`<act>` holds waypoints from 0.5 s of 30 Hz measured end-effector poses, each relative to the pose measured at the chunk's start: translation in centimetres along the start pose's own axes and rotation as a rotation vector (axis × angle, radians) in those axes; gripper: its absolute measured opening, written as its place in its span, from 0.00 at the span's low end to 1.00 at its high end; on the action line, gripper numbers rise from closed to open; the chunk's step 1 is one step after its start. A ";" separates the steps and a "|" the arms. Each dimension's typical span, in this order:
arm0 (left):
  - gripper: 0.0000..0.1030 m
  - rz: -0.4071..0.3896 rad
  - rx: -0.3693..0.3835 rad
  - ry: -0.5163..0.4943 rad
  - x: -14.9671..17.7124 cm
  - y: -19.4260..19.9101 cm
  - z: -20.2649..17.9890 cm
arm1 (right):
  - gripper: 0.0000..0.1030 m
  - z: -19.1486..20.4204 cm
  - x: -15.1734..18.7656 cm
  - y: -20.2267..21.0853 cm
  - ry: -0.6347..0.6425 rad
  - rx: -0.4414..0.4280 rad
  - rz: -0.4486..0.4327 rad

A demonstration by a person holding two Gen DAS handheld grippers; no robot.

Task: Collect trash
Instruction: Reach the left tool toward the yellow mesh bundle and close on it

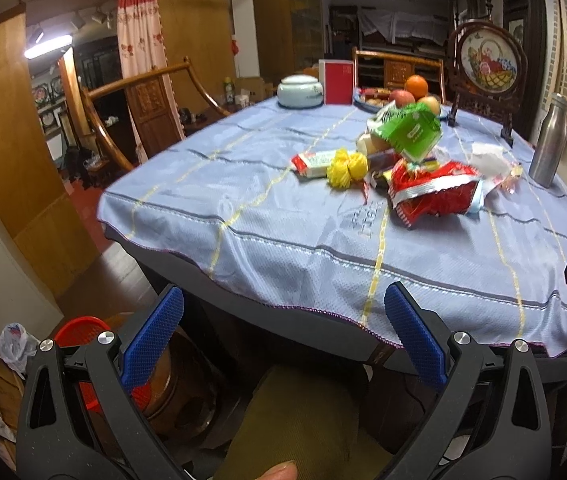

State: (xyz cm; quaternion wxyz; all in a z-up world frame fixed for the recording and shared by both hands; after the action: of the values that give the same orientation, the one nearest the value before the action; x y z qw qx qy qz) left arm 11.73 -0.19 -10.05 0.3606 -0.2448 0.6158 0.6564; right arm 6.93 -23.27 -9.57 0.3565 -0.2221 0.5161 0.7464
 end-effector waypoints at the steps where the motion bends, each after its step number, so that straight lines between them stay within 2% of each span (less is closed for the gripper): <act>1: 0.94 0.012 0.006 -0.004 0.0 -0.6 -0.1 | 0.95 -0.4 0.2 -0.7 -0.004 0.006 0.013; 6: 0.94 0.050 0.074 -0.039 -1.0 -2.9 -1.8 | 0.95 -2.6 0.4 -3.7 -0.031 0.043 0.059; 12: 0.94 0.075 0.218 -0.122 -4.5 -6.1 -7.7 | 0.95 -6.0 -0.6 -6.6 -0.060 0.105 0.096; 15: 0.94 0.072 0.266 -0.164 -6.0 -7.4 -10.7 | 0.95 -7.6 -1.2 -8.0 -0.059 0.140 0.130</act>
State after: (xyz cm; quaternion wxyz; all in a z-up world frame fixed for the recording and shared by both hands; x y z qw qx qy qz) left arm 19.86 -11.86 -11.47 0.4152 -0.1184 0.6742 0.5992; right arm 13.50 -29.00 -16.39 0.3370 -0.1407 0.5698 0.7362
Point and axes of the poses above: each gripper's, at about its wrist camera, not at the fingertips, and y roughly against the way its jaws point, z to its left, x to its underside, the point moved 8 cm from there along -y, roughly the way its jaws point, and after that the axes turned 4 degrees about -y, right-handed, at the moved point
